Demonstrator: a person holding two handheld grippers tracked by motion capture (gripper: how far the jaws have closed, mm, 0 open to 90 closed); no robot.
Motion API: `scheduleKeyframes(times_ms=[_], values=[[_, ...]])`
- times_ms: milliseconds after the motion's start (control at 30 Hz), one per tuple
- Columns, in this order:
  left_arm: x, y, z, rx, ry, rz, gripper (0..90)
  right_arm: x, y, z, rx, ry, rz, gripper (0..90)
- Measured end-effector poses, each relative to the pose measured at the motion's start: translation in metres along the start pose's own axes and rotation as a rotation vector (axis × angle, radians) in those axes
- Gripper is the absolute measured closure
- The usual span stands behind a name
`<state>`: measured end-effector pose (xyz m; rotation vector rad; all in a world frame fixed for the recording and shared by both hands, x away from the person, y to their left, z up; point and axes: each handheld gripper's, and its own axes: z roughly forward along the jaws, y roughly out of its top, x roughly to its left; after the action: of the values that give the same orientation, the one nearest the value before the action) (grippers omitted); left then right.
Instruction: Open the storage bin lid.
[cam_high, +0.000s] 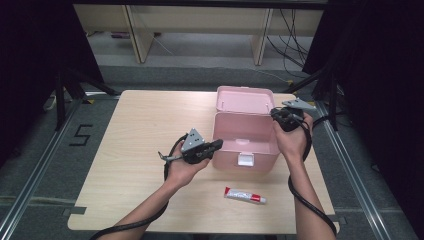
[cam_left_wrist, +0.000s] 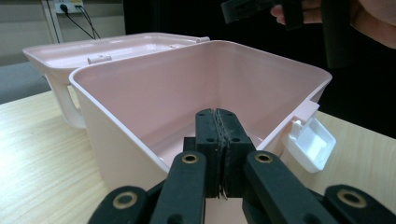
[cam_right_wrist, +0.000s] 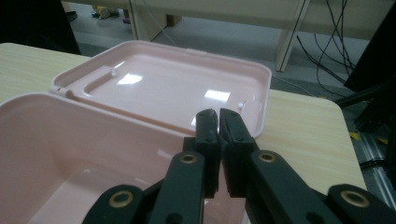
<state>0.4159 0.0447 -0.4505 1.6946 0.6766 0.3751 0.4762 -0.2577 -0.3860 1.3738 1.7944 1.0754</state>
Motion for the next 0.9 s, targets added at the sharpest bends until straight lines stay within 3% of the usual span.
scheduleKeyframes(times_ms=[67,133,233,467,533,567,600,633,667,700,767,800,833,867,900], values=[[0.0,0.0,0.0,0.0,0.0,-0.003,87.9,-0.002,-0.003,-0.005,0.002,0.021,-0.019,86.2],[0.0,0.001,0.0,0.004,0.001,0.003,87.7,0.0,-0.007,-0.011,0.017,0.02,0.015,85.8],[0.0,0.001,0.0,0.007,0.001,0.001,87.5,0.0,-0.013,-0.019,0.017,0.019,-0.021,85.2],[0.001,0.003,0.0,0.017,0.003,-0.002,85.8,0.002,-0.025,-0.035,0.029,0.074,-0.014,81.4],[0.001,0.003,0.001,0.017,0.001,-0.003,85.1,0.002,-0.029,-0.039,0.035,0.081,-0.048,79.9],[0.001,0.003,0.001,0.017,0.0,-0.005,85.1,0.005,-0.031,-0.041,0.052,0.08,-0.017,79.1],[0.001,0.003,0.001,0.019,0.001,-0.004,84.9,0.006,-0.033,-0.043,0.052,0.079,-0.022,78.3],[0.001,0.003,0.001,0.021,0.002,-0.002,84.5,0.003,-0.035,-0.044,0.053,0.078,-0.055,77.7],[0.001,0.004,0.001,0.022,0.001,-0.003,84.0,0.004,-0.037,-0.047,0.06,0.078,-0.042,77.1],[0.002,0.004,0.001,0.022,0.001,-0.006,82.6,0.003,-0.039,-0.049,0.054,0.076,-0.072,75.5],[0.002,0.005,0.001,0.025,0.002,-0.002,81.7,0.004,-0.041,-0.05,0.062,0.083,-0.063,75.0],[0.002,0.005,0.001,0.026,0.004,-0.001,80.6,0.006,-0.043,-0.052,0.066,0.086,-0.032,74.5],[0.002,0.005,0.001,0.025,0.004,-0.001,79.6,0.003,-0.043,-0.053,0.062,0.078,-0.087,74.2],[0.003,0.005,0.001,0.022,0.002,-0.002,79.1,0.006,-0.045,-0.054,0.066,0.088,-0.059,73.8],[0.003,0.006,0.001,0.021,0.006,-0.005,78.5,0.004,-0.045,-0.054,0.06,0.082,-0.091,73.5]])
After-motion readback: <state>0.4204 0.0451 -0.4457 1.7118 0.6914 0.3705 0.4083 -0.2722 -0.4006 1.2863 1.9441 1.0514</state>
